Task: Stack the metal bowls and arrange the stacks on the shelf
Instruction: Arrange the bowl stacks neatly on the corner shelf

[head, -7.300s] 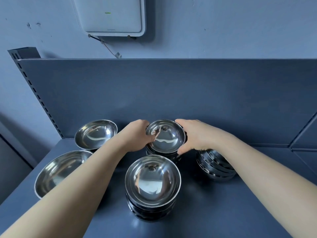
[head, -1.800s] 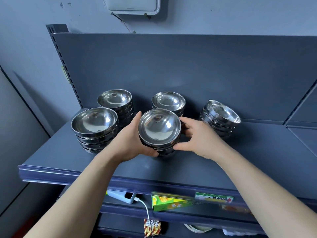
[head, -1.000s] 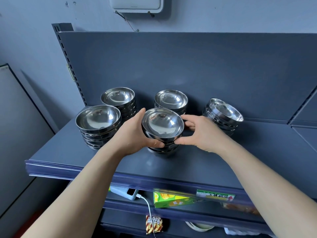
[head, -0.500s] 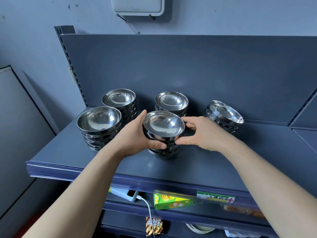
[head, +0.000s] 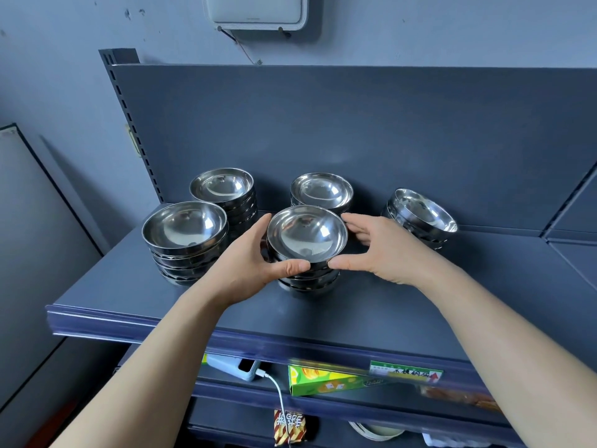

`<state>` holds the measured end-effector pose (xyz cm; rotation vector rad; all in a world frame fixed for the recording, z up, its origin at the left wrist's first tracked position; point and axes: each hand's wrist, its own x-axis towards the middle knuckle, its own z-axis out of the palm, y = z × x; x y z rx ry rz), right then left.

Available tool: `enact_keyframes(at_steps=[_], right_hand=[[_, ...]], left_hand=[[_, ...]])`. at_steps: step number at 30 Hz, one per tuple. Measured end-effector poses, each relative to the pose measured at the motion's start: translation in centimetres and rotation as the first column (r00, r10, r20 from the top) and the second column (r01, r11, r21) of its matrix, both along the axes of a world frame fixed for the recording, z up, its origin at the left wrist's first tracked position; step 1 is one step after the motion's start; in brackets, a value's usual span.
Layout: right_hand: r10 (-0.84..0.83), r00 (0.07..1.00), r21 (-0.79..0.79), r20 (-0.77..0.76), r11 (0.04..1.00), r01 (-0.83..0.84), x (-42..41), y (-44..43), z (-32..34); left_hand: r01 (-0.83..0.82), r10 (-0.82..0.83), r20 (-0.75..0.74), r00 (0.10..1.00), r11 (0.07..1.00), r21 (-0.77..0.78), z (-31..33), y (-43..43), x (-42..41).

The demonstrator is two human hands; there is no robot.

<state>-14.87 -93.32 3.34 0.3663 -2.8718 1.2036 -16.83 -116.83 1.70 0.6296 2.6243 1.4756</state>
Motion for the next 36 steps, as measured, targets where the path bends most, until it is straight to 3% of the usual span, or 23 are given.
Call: enact_keyframes(at_steps=[4, 10, 17, 20, 26, 36], right_hand=[[-0.021, 0.997, 0.063, 0.073, 0.998, 0.016, -0.2, 0.2, -0.8], [-0.059, 0.998, 0.035, 0.035, 0.998, 0.058, -0.8, 0.2, -2.9], [-0.056, 0.998, -0.030, 0.014, 0.998, 0.056, -0.6, 0.2, -3.2], [-0.063, 0.997, -0.008, 0.042, 0.998, 0.064, -0.7, 0.1, -3.3], [-0.039, 0.999, -0.045, 0.028, 0.998, 0.040, -0.6, 0.2, -2.8], [-0.053, 0.998, -0.045, -0.019, 0.998, 0.052, -0.5, 0.6, -1.7]], left_hand=[[0.023, -0.021, 0.062, 0.998, 0.999, -0.039, -1.4, -0.2, -0.2], [-0.057, 0.056, -0.009, 0.998, 0.994, -0.090, -2.6, 0.0, -0.2], [-0.051, 0.047, -0.085, 0.995, 0.997, -0.050, -1.9, -0.2, -0.3], [-0.051, 0.040, -0.109, 0.993, 0.994, -0.101, -1.6, 0.0, -0.4], [-0.049, 0.048, -0.011, 0.999, 0.995, -0.085, -2.0, -0.2, -0.7], [-0.038, 0.039, 0.013, 0.999, 0.996, -0.082, -2.2, -0.1, -0.5]])
